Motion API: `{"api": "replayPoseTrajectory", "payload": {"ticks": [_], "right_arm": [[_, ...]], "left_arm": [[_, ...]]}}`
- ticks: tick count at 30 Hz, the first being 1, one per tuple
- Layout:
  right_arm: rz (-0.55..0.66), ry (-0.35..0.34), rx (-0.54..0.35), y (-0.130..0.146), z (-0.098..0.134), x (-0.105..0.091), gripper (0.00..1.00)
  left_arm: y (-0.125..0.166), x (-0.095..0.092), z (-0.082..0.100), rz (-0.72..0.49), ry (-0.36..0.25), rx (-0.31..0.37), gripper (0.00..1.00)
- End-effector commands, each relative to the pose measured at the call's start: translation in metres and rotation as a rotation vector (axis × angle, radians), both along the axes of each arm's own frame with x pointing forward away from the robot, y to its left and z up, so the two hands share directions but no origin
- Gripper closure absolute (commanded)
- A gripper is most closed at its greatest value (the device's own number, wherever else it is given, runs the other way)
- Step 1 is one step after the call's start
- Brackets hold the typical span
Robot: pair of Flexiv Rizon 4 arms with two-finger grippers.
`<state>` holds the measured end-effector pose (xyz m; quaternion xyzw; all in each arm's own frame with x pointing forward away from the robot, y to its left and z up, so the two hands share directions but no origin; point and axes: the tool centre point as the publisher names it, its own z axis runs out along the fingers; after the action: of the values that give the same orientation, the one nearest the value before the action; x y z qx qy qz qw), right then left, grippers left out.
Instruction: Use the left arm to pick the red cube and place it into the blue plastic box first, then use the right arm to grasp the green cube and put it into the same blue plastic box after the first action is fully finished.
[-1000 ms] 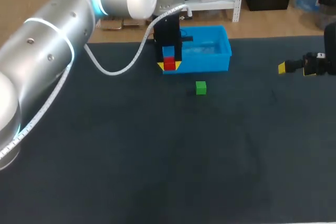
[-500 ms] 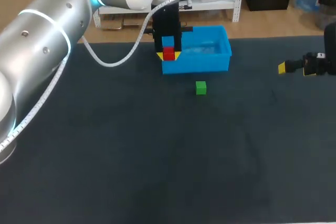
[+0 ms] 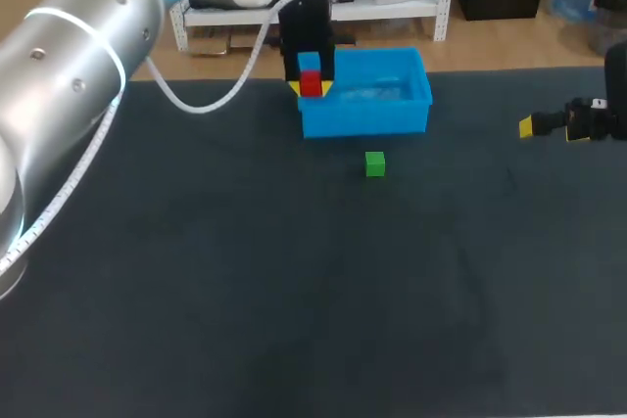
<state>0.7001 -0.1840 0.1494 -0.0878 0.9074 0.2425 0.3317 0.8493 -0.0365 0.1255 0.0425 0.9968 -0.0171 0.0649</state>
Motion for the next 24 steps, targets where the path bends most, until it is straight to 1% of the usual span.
{"api": "replayPoseTrajectory", "payload": {"ticks": [1,5,7,9,17,24], "right_arm": [[0.001,0.001,0.000,0.000,0.000,0.000,0.00],[0.001,0.001,0.000,0.000,0.000,0.000,0.00],[0.001,0.001,0.000,0.000,0.000,0.000,0.00],[0.001,0.001,0.000,0.000,0.000,0.000,0.00],[0.001,0.001,0.000,0.000,0.000,0.000,0.00],[0.001,0.001,0.000,0.000,0.000,0.000,0.00]], "left_arm": [[0.002,0.015,0.011,-0.020,0.002,-0.009,1.00],[0.005,0.023,0.018,-0.041,-0.017,-0.035,1.00],[0.005,0.028,0.023,-0.056,-0.031,-0.065,1.00],[0.005,0.031,0.026,-0.062,-0.039,-0.071,1.00],[0.004,0.035,0.032,-0.100,-0.073,-0.109,1.00],[-0.006,0.034,0.041,-0.125,-0.109,-0.144,1.00]]}}
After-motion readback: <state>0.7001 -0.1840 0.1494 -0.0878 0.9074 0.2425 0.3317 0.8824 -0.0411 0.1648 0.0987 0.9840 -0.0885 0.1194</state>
